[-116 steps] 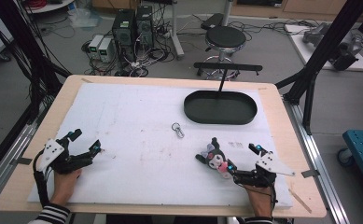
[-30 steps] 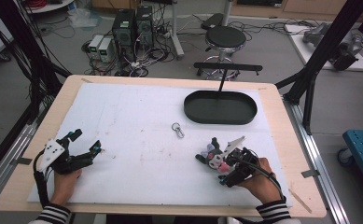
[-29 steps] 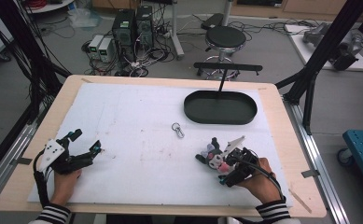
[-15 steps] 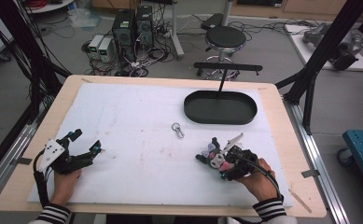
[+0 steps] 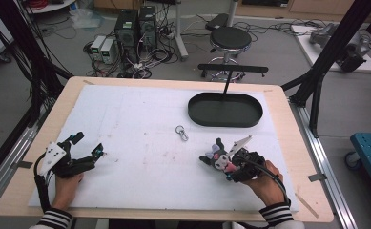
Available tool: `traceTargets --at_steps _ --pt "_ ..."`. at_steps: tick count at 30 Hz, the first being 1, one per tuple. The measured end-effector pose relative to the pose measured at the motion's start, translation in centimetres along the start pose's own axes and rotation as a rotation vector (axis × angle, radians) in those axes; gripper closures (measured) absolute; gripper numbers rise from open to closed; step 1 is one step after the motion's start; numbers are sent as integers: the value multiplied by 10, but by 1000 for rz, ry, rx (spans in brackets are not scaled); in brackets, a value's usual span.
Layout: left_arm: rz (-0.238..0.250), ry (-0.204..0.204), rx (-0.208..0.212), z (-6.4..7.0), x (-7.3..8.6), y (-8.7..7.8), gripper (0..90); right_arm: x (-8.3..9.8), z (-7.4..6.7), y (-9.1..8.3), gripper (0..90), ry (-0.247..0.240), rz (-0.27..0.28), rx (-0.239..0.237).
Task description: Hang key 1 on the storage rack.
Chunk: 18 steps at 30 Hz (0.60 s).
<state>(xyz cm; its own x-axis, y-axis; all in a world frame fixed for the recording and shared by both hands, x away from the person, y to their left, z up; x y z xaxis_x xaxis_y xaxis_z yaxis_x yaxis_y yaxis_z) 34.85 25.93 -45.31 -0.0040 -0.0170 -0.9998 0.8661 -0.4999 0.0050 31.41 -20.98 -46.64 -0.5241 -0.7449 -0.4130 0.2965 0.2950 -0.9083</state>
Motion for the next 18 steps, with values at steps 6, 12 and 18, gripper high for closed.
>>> traceTargets --at_steps 6,12,18 --pt "1 -1 -1 0 0 0 135 -7 4 -11 561 17 103 -9" --pt "0 0 0 0 0 0 135 -15 10 -24 560 31 213 -7" --pt "1 -1 0 0 0 0 135 -22 17 -39 560 71 343 3"
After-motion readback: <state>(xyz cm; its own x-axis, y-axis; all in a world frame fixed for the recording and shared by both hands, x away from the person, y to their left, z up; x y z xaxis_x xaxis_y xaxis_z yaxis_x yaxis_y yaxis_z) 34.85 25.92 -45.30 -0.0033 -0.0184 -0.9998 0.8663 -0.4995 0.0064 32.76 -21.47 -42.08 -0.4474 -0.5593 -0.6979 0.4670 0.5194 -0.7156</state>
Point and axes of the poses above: each handheld gripper's, and its own axes: y roughly forward along the jaws, x roughly out of its underside, z roughly to its right, the point moved 8 cm from there along y, roughly forward along the jaws, and after that the axes turned 1 degree about x, right-handed, at the moved point
